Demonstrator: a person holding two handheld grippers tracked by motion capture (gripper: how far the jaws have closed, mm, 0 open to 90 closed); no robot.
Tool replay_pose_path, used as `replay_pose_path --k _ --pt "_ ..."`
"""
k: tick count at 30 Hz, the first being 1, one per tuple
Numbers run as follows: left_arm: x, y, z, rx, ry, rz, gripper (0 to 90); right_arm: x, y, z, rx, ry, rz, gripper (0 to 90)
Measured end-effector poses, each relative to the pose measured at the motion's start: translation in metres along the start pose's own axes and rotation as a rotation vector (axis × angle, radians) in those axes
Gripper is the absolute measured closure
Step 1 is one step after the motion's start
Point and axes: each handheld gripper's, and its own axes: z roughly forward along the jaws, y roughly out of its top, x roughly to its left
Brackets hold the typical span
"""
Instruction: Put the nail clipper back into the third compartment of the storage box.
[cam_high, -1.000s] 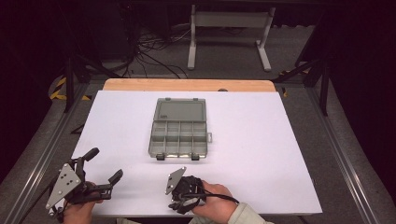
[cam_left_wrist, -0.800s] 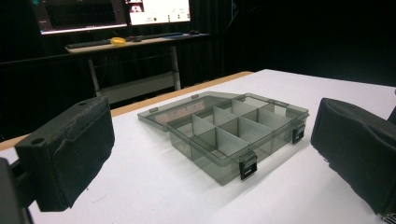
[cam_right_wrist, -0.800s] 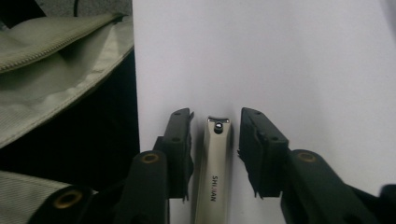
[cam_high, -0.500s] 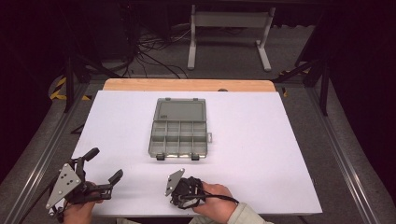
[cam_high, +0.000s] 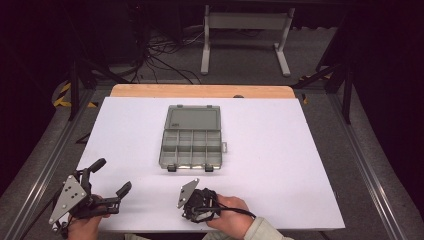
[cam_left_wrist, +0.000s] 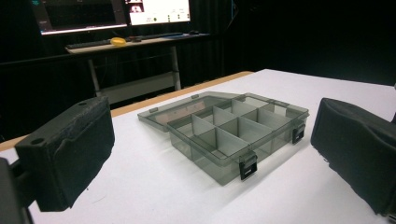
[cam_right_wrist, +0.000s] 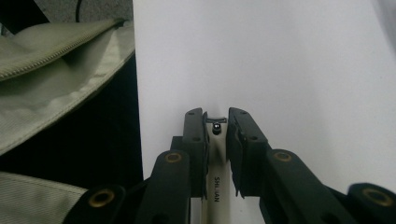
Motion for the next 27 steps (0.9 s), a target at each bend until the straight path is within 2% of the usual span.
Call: replay_pose_path --k 6,21,27 --pt "0.000 0.000 0.000 0.001 -0.001 -0.002 0.5 -0.004 0.001 -0.009 -0.038 0.017 0.023 78.6" --pt "0.000 0.000 0.001 0.001 0.003 -0.005 0.5 -0.019 0.009 -0.051 -0.118 -0.034 0.045 78.6" --pt "0.001 -0.001 0.000 -0.001 0.005 -0.006 0.5 -0.027 0.010 -0.064 -0.162 -0.055 0.073 78.6"
